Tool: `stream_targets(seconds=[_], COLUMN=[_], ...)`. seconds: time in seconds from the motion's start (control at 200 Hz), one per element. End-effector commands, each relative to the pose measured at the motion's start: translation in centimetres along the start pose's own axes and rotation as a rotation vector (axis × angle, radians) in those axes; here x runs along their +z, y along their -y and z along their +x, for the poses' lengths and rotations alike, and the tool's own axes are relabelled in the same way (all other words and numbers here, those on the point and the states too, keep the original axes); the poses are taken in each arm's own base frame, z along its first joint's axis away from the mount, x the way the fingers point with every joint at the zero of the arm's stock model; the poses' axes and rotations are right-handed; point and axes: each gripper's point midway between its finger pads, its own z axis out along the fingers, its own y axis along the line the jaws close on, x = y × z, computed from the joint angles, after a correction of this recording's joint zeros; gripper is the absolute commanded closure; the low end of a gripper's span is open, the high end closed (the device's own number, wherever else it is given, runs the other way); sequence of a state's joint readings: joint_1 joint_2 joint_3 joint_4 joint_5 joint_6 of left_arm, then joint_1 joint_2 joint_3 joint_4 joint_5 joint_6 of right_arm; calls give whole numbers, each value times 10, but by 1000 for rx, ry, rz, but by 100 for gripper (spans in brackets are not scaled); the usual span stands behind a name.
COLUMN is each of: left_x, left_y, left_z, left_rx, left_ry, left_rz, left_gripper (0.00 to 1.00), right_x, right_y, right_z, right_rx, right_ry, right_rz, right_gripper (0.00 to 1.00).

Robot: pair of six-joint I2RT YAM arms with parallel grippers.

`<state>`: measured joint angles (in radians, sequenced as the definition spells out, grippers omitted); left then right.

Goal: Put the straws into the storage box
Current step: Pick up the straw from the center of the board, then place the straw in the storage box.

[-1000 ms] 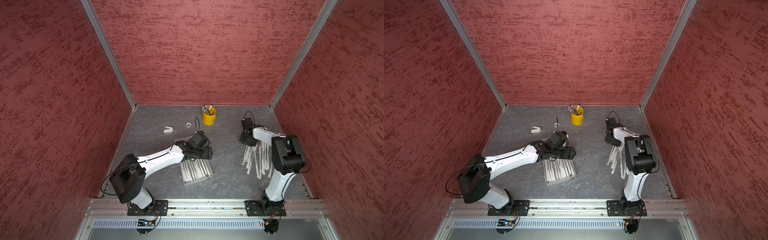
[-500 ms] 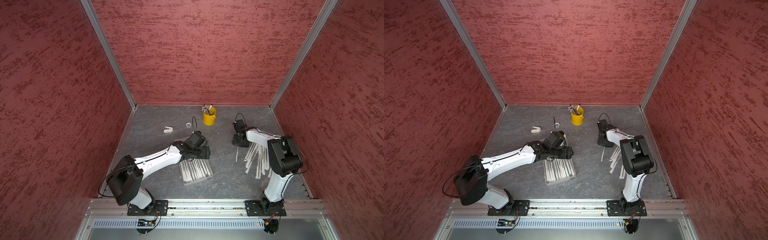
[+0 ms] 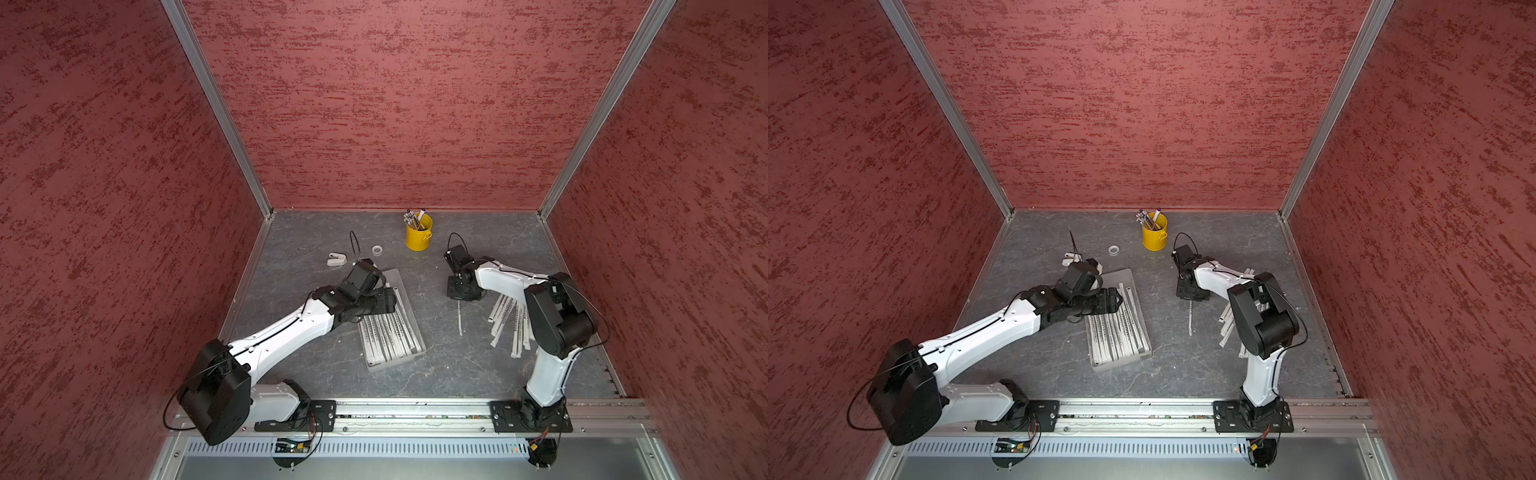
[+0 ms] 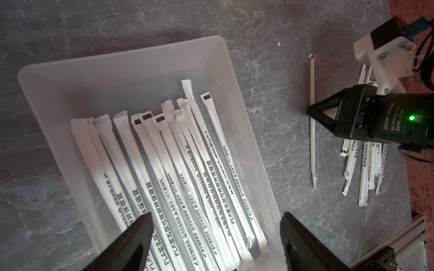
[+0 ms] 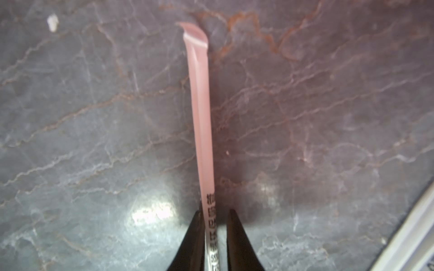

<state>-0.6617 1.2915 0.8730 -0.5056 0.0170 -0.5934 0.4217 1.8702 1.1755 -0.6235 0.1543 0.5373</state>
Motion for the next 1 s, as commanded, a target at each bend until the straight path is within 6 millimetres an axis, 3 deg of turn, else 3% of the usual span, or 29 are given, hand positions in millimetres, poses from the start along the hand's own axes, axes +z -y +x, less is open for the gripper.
stream_targets(seconds=[0.0, 0.16, 0.306, 0.416, 0.541, 0.646, 0.767, 0.852, 0.997], left_x=[-3, -9, -24, -39, -49, -54, -61, -61, -57], left_y=[-12, -26, -47, -62, -78, -99, -117, -121, -123], left_z=[4, 5, 4, 6, 13, 21, 25, 26, 26], left_rx=[-6, -41, -66, -86, -122, -182, -236, -252, -274], left_ry=[-1, 10, 32, 52, 73, 85, 98, 95, 85], left_rz=[-27, -37, -76, -103, -123, -177, -211, -218, -230], left_gripper=[13, 13, 13, 13, 13, 13, 13, 14, 14], right_x=[9, -14, -65, -115, -144, -149, -144, -135, -109], right_y=[3, -6, -35, -78, -143, -199, -244, -265, -281], right_z=[-2, 2, 6, 18, 53, 80, 103, 117, 139], right_rx=[-20, -70, -140, -195, -249, -262, -285, -316, -325], right_ry=[-3, 48, 117, 170, 167, 151, 126, 107, 36], right_rz=[39, 40, 6, -70, -176, -266, -322, -329, -323], right_gripper=[87, 95, 96, 97, 97, 97, 97, 98, 99])
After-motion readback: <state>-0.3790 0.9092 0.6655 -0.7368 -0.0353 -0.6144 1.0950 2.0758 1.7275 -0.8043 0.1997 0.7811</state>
